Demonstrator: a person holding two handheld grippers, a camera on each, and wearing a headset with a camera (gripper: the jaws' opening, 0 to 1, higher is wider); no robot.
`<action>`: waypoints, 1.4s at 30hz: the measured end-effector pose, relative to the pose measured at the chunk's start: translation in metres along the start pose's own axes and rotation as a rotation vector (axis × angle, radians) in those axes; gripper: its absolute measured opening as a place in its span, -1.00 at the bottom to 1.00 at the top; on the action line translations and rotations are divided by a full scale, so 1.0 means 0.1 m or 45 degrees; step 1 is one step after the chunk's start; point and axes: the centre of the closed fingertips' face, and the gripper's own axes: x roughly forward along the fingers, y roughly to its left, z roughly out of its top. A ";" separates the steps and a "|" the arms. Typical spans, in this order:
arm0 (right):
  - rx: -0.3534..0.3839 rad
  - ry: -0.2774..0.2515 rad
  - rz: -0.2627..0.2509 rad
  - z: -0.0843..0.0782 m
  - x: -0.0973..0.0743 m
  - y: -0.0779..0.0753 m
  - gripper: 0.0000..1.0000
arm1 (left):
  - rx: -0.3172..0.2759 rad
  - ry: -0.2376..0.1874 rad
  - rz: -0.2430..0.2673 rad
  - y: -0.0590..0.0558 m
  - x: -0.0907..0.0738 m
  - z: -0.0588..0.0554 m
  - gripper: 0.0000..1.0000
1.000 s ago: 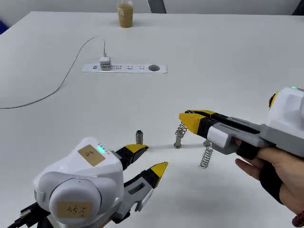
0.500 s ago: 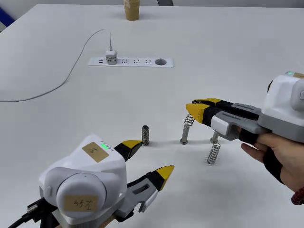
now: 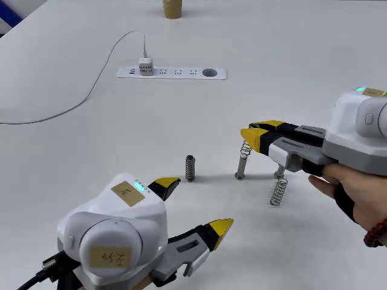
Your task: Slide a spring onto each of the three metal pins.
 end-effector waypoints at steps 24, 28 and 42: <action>-0.186 0.082 -0.029 -0.20 0.09 0.00 -0.77 | -0.028 0.030 0.012 0.03 0.02 -0.07 0.52; -0.187 0.091 -0.037 -0.25 0.10 0.00 -0.77 | -0.026 0.032 0.013 0.03 0.02 -0.07 0.53; -0.191 0.148 -0.052 -0.41 0.16 -0.02 -0.77 | -0.026 0.029 0.013 0.04 0.03 -0.07 0.51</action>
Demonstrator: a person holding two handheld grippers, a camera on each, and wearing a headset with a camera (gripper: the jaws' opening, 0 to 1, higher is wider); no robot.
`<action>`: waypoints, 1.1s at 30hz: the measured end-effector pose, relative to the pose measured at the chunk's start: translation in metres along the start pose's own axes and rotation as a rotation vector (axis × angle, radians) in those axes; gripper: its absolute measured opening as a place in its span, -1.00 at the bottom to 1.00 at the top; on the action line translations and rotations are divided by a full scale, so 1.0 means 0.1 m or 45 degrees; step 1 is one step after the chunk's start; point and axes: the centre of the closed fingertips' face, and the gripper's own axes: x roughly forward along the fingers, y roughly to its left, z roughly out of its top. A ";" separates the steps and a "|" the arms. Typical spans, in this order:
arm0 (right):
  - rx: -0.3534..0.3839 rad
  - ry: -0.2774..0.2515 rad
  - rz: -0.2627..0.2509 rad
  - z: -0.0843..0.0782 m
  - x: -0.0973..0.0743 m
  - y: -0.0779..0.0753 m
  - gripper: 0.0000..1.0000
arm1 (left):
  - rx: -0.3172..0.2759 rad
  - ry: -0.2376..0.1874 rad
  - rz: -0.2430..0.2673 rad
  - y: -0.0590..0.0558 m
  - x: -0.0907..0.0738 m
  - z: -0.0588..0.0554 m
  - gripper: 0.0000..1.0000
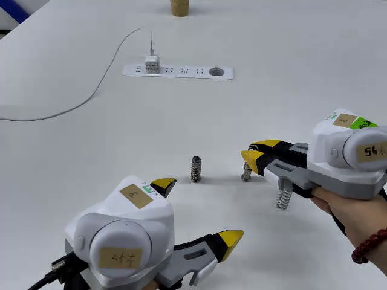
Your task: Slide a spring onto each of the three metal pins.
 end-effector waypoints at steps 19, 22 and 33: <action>0.017 0.055 -0.010 -0.18 0.06 0.00 -0.77 | 0.002 0.000 0.007 0.01 -0.01 0.00 0.48; 0.019 0.066 -0.010 -0.21 0.06 0.01 -0.77 | 0.004 -0.001 0.008 0.01 -0.01 0.00 0.48; 0.023 0.084 -0.012 -0.25 0.05 0.02 -0.70 | 0.007 0.000 0.009 0.02 -0.01 0.00 0.47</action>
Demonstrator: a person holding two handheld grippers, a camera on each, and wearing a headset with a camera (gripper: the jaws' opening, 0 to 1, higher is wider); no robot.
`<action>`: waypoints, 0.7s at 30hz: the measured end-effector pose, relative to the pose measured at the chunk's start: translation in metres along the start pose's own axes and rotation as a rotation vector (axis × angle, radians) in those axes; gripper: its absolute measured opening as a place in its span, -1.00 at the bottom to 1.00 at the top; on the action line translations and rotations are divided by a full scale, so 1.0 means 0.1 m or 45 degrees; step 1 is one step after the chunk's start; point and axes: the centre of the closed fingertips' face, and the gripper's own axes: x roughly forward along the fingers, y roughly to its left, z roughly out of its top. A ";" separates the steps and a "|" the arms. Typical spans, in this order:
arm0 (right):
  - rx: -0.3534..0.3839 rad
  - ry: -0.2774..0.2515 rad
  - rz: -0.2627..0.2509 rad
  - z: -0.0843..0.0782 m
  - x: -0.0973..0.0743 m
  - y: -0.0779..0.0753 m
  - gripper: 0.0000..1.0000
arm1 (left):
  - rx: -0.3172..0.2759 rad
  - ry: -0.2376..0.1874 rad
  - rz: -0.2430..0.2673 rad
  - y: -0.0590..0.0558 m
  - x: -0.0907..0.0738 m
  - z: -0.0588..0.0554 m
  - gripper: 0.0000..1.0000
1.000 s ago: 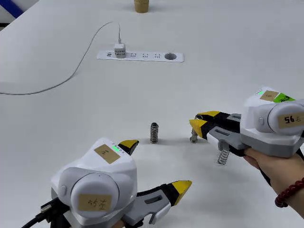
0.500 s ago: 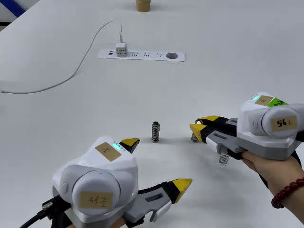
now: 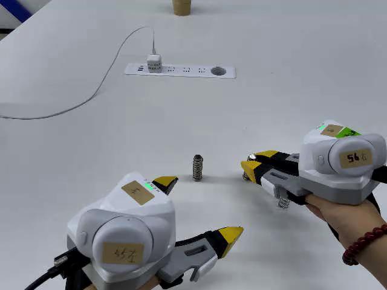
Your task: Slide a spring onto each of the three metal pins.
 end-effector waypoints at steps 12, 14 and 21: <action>0.051 -0.049 -0.011 0.16 -0.18 0.09 -0.52 | -0.001 -0.005 0.003 0.00 -0.01 0.03 0.45; 0.076 -0.059 -0.010 0.19 -0.23 0.10 -0.50 | 0.005 -0.008 0.001 -0.02 0.00 0.04 0.45; 0.077 -0.064 -0.009 0.24 -0.44 0.10 -0.40 | 0.023 -0.006 -0.003 -0.04 0.00 0.07 0.43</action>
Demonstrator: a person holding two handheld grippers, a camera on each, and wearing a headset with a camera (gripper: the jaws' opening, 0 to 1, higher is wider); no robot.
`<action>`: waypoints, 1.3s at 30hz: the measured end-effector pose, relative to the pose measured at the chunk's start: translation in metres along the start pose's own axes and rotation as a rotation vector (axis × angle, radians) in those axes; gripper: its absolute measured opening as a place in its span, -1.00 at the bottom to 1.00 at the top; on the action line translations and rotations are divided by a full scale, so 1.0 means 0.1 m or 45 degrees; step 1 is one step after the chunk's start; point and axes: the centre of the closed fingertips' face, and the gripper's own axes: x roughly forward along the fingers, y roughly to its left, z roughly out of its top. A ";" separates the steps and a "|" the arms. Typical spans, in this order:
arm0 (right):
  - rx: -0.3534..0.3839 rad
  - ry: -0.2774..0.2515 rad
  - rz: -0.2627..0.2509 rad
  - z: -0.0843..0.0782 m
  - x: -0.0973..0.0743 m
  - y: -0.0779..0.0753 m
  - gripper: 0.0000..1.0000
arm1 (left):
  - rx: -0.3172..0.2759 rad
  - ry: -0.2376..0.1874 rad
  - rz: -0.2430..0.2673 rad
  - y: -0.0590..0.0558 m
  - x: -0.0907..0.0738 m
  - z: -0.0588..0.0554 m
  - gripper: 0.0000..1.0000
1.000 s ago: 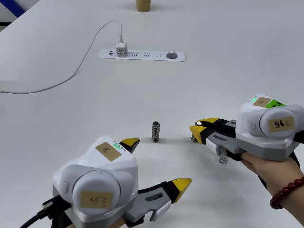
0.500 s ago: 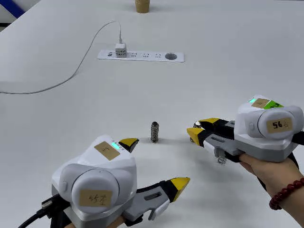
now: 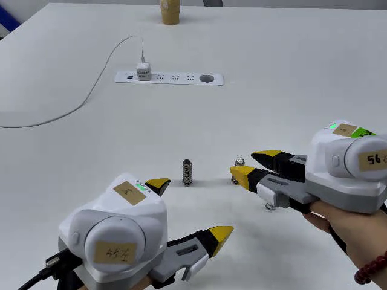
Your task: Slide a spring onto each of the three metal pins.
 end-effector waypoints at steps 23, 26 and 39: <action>-0.035 0.046 0.058 -0.07 -0.53 -0.02 0.00 | 0.055 0.009 -0.048 -0.14 0.12 0.12 0.26; -0.048 0.060 0.078 -0.10 -0.59 0.00 0.05 | 0.061 0.007 -0.053 -0.15 0.15 0.14 0.23; -0.092 0.085 0.118 -0.19 -0.82 0.05 0.18 | 0.086 0.008 -0.101 -0.29 0.37 0.20 0.12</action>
